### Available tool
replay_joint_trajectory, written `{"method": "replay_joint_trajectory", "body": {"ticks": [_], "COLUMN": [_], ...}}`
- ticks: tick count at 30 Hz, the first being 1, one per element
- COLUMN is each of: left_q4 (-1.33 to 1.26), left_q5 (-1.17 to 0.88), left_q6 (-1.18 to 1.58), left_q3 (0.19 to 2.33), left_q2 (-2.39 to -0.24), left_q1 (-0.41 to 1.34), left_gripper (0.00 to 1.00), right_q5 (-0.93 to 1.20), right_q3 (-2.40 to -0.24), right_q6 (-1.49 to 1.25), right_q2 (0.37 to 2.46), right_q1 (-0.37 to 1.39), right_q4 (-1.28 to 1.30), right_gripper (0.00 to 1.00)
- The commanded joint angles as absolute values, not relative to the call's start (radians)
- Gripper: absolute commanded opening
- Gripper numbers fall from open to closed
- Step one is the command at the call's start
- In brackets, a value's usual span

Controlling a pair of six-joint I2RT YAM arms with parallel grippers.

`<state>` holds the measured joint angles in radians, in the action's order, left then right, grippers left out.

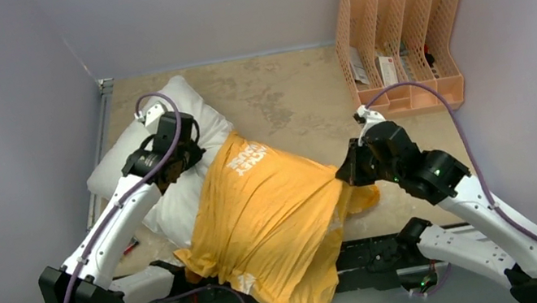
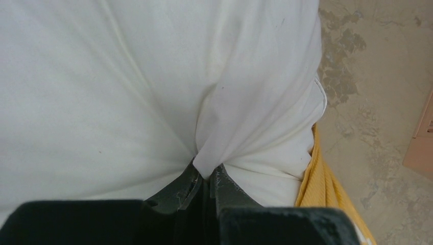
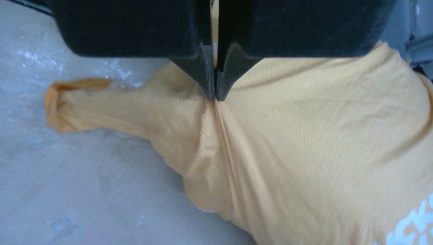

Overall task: Remove the pillowcase from the pillow
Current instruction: Remove the pillow from the pillowcase.

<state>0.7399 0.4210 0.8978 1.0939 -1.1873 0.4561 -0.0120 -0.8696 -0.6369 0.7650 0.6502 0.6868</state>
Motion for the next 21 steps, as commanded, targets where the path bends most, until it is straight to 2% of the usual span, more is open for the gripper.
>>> {"method": "replay_joint_trajectory", "body": {"ticks": [1,7,9,10,12,14,18,21], "left_q4": [0.867,0.875,0.858,0.836,0.777,0.706,0.654,0.645], "left_q5": [0.602,0.602,0.565,0.531,0.442,0.355,0.339,0.366], "left_q6": [0.85,0.857,0.839,0.82,0.791,0.777,0.769,0.767], "left_q3": [1.093,1.092,1.091,1.086,1.068,1.039,1.013,1.016], "left_q2": [-1.157,-1.151,-1.148,-1.142,-1.122,-1.092,-1.062,-1.061], "left_q1": [0.38,0.368,0.368,0.369,0.37,0.384,0.485,0.56], "left_gripper": [0.0,0.0,0.0,0.0,0.0,0.0,0.0,0.0], "right_q5": [-0.361,-0.487,-0.393,-0.279,-0.121,-0.049,0.184,0.248], "right_q3": [-1.006,-1.015,-1.015,-1.01,-0.996,-1.019,-1.137,-1.245], "right_q6": [-0.744,-0.839,-0.762,-0.715,-0.672,-0.637,-0.587,-0.52], "right_q2": [0.753,0.657,0.635,0.632,0.664,0.757,1.027,1.211], "right_q1": [0.643,0.644,0.643,0.644,0.643,0.643,0.645,0.656], "right_q4": [0.995,1.033,0.941,0.861,0.716,0.6,0.427,0.336], "right_gripper": [0.0,0.0,0.0,0.03,0.3,0.49,0.63,0.75]}}
